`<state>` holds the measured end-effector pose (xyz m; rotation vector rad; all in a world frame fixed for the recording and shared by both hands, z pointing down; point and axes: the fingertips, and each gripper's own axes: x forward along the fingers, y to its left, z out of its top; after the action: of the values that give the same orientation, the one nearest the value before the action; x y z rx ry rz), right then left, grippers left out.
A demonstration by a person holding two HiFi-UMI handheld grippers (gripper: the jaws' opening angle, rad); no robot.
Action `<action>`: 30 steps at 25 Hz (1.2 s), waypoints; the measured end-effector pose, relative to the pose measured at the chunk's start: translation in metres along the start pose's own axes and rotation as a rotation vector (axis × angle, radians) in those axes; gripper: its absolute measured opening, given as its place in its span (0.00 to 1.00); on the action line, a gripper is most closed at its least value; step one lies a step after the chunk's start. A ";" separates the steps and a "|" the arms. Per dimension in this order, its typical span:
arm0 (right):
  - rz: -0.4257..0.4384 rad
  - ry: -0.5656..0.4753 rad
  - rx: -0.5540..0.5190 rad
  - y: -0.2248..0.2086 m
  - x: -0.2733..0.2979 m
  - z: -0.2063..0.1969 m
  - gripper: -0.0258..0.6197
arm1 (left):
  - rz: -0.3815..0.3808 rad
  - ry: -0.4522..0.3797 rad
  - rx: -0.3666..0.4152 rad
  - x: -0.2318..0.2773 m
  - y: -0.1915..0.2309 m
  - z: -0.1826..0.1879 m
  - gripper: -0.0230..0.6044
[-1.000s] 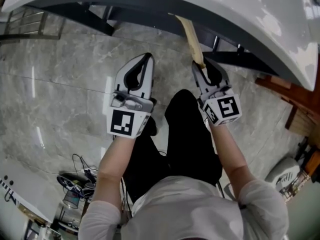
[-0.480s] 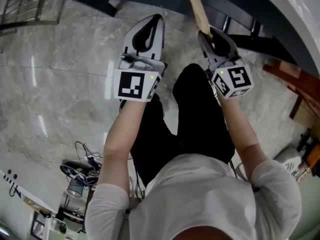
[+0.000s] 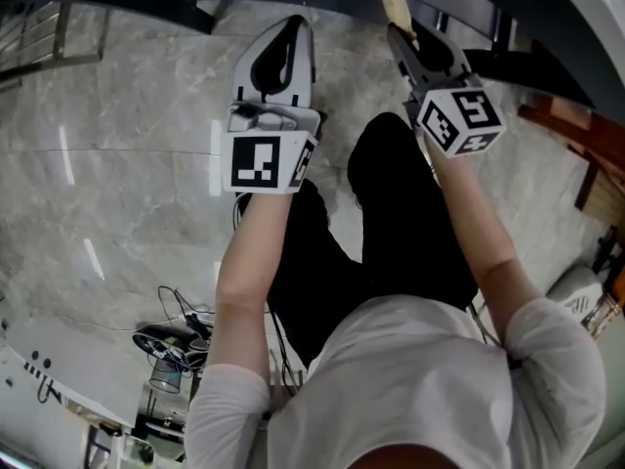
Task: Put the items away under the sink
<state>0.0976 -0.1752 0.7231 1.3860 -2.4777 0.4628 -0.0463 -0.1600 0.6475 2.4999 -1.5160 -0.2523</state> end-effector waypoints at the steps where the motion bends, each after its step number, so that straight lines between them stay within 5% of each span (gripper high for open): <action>1: -0.007 0.001 0.005 -0.002 0.001 -0.002 0.24 | 0.002 0.001 -0.003 0.001 0.001 -0.002 0.04; 13: -0.060 0.003 0.068 -0.020 0.018 -0.008 0.24 | 0.010 0.000 -0.053 0.003 -0.001 -0.012 0.04; 19: -0.083 -0.026 0.069 -0.024 0.027 -0.004 0.24 | -0.013 0.034 0.017 0.021 -0.002 -0.026 0.04; 30: -0.143 -0.034 0.102 -0.035 0.036 -0.007 0.24 | -0.036 0.039 0.024 0.044 -0.014 -0.039 0.04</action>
<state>0.1100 -0.2174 0.7487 1.6105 -2.3891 0.5447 -0.0047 -0.1892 0.6797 2.5373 -1.4695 -0.1905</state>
